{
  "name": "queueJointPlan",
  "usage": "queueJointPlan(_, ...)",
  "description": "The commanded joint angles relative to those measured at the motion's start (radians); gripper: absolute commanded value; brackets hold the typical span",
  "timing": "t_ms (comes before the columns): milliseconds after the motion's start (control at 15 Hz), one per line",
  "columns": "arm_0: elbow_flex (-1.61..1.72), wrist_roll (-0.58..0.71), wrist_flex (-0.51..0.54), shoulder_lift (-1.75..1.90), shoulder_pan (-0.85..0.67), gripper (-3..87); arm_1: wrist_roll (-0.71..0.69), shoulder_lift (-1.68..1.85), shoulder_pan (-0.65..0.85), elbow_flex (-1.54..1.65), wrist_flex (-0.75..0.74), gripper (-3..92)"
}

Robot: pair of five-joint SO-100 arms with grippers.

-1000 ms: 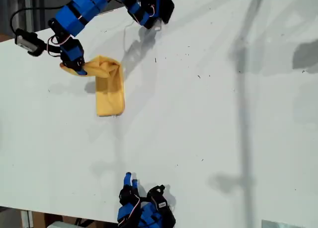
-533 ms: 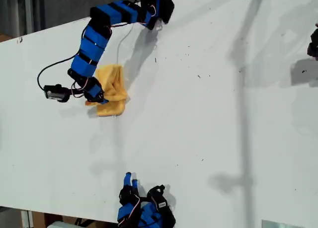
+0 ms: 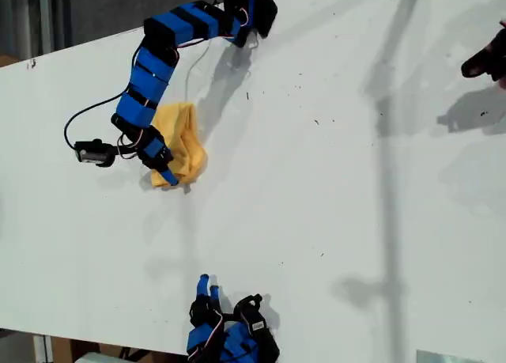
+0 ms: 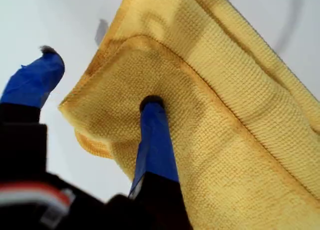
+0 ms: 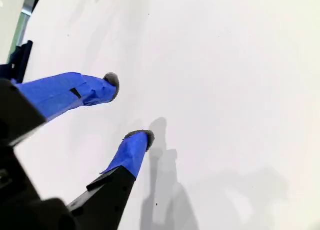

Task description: Grasp corners of a square towel and fold twice.

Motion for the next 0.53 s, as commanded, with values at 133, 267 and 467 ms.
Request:
queueJointPlan(133,0.003,-0.012,-0.005,0.008,-0.003,16.8,-0.023,0.287,0.061,0.005,0.077,34.2)
queueJointPlan(267,0.003,-0.012,-0.003,0.008,-0.003,16.8,-0.031,0.618,0.049,0.209,0.133,38.6)
queueJointPlan(467,0.003,-0.014,-0.002,0.008,-0.003,16.9,0.109,1.246,-0.035,0.919,0.031,36.7)
